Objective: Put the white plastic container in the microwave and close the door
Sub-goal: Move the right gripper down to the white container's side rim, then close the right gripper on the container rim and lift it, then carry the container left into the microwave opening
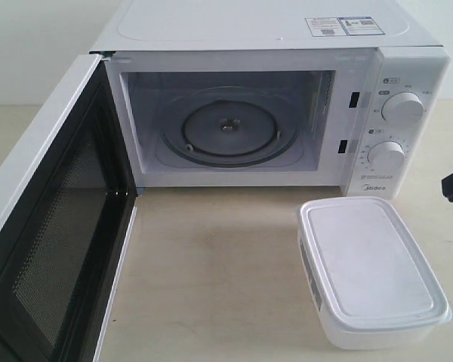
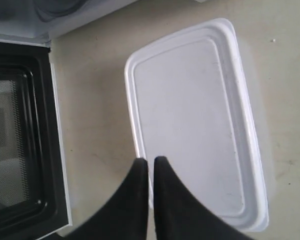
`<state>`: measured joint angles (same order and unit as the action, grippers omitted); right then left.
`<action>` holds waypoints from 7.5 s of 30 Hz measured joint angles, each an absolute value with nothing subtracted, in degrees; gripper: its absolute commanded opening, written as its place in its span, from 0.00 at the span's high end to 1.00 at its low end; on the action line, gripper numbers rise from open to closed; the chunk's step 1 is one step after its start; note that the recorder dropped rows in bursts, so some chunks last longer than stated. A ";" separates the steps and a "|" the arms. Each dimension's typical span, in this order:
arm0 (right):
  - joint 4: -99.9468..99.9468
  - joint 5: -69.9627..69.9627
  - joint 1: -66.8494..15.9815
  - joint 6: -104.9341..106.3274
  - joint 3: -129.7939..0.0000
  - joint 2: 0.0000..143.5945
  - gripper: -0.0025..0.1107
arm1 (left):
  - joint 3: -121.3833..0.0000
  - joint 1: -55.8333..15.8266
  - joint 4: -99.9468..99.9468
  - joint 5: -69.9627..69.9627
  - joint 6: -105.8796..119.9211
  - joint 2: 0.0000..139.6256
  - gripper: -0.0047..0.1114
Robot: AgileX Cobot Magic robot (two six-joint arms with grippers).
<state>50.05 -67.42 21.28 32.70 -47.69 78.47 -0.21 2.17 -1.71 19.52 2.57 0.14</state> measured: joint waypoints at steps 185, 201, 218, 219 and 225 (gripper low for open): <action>90.60 -0.70 -29.11 36.79 -19.36 49.28 0.98 | -0.21 2.17 -1.71 19.52 2.57 0.14 0.92; 14.28 15.79 -37.08 -56.39 -9.78 44.90 0.98 | -0.21 2.17 -1.71 19.52 2.57 0.14 0.92; 7.55 35.04 -37.72 -69.08 -7.12 67.04 0.98 | -0.21 2.17 -1.71 19.52 2.57 0.14 0.92; 6.82 35.48 -37.72 -69.63 -7.82 68.12 0.98 | -0.21 2.17 -1.71 19.52 2.57 0.14 0.92; 6.42 38.87 -39.54 -70.76 -11.74 74.35 0.98 | -0.21 2.17 -1.71 19.52 2.57 0.14 0.92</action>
<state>6.42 38.87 -39.54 -70.76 -11.74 74.35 -0.21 2.17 -1.71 19.52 2.57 0.14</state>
